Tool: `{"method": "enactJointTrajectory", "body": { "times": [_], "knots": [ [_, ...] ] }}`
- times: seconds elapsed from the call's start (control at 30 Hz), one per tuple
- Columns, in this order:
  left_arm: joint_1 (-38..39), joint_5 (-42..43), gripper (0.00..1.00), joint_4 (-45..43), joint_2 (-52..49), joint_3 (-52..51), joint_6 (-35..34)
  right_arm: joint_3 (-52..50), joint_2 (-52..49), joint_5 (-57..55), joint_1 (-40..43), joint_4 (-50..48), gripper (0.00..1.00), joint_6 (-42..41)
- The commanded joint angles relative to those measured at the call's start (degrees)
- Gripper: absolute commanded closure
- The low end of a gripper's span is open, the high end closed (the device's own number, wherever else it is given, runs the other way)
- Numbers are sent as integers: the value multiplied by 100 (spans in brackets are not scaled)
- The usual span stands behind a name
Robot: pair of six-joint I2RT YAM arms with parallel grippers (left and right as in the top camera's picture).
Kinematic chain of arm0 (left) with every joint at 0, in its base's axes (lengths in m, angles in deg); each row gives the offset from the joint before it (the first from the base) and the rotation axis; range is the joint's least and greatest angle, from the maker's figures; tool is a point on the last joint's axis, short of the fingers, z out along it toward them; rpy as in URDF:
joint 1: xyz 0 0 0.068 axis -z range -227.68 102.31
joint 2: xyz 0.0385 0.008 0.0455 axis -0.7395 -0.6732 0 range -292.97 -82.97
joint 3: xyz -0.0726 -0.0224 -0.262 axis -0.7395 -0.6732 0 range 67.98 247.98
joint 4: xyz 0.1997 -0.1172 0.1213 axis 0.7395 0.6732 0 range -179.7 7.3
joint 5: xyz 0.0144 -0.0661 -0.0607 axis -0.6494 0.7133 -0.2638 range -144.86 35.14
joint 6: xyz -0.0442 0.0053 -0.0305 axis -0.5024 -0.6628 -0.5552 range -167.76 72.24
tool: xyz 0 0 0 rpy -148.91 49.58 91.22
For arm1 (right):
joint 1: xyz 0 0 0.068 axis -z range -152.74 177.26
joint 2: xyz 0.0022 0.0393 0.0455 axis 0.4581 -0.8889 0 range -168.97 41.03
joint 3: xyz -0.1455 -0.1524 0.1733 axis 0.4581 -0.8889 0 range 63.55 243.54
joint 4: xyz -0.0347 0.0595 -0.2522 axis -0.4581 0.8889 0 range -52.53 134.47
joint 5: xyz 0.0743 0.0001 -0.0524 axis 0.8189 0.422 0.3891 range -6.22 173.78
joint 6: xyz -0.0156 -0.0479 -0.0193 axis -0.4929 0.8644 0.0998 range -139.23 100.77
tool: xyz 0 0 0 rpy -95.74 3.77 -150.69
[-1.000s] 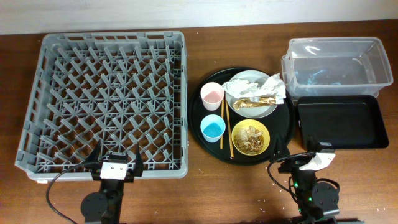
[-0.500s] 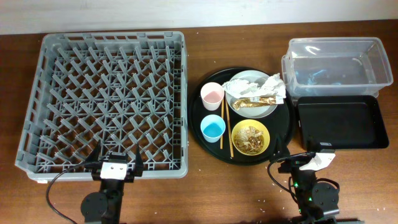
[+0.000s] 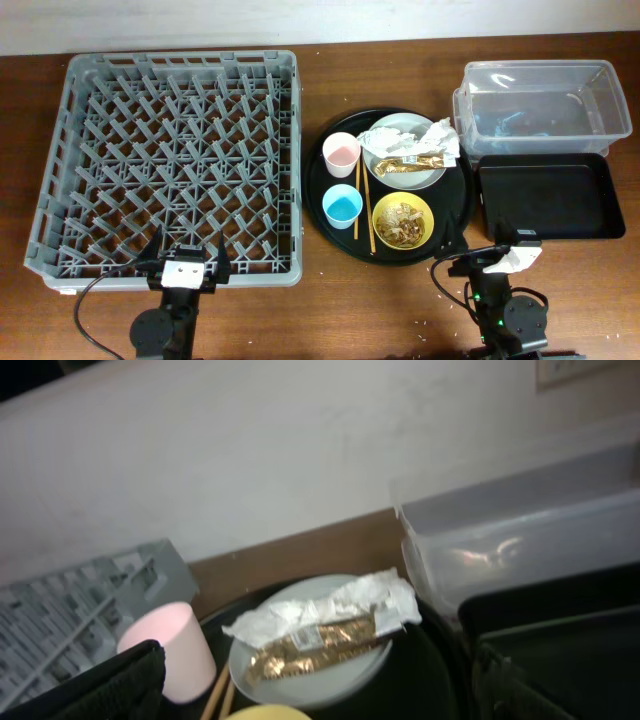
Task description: Sort waste into correct bins and load items into the dishwasher rack
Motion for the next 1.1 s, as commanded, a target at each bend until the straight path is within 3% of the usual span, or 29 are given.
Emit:
{"method": "enactJointTrajectory", "body": {
  "times": [0.0,0.9,1.07],
  "knots": [
    [-28,42,0,-28,55,-44,92,-31,37,15,-52,-186,2,-42],
    [-28,59,0,-26,26,-44,92,-31,37,321,-52,-122,2,-20],
    [-28,61,0,-28,26,-42,92,144,-103,909,-52,61,2,-22]
  ]
}}
